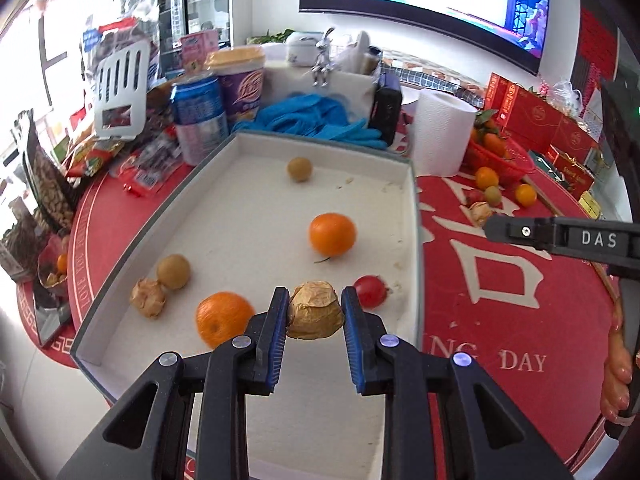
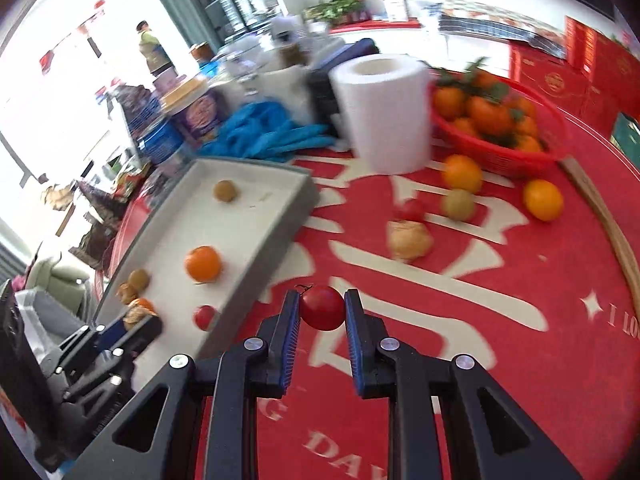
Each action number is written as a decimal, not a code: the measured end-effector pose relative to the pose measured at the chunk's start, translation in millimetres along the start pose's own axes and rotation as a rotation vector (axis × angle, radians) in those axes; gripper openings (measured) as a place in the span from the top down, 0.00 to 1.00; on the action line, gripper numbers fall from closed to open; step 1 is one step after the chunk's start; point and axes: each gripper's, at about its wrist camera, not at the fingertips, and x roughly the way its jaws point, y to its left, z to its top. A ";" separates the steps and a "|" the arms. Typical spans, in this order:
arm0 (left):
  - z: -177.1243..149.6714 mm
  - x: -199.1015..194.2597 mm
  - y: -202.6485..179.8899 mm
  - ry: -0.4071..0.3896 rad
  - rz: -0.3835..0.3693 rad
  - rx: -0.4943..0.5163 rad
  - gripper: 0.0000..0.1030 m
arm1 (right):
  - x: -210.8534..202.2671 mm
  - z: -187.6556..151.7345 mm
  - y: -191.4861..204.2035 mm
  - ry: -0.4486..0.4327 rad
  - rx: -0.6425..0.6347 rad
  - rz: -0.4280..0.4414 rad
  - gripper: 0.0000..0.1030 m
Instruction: Organize fruits
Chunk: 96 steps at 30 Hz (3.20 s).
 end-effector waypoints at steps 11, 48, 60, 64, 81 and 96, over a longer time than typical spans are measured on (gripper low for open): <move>-7.8 11.6 17.2 0.029 0.021 -0.009 0.72 | 32.1 4.4 63.8 0.058 -0.114 0.036 0.77; 0.0 -3.8 17.1 -0.003 0.048 -0.015 0.19 | 17.5 17.1 27.5 0.026 0.013 0.011 0.00; 23.6 -2.3 -70.4 0.062 -0.113 0.114 0.19 | 0.5 -22.2 -119.8 0.079 0.192 -0.344 0.00; 41.2 11.8 -110.5 0.081 -0.139 0.156 0.19 | -5.9 -33.6 -140.3 0.084 0.158 -0.428 0.00; 73.5 121.7 -189.1 0.220 -0.062 0.141 0.22 | -13.4 -53.1 -144.1 -0.035 0.065 -0.400 0.00; 46.8 92.8 -165.1 0.146 -0.045 0.167 0.73 | -6.8 -41.9 -145.9 -0.005 0.065 -0.394 0.00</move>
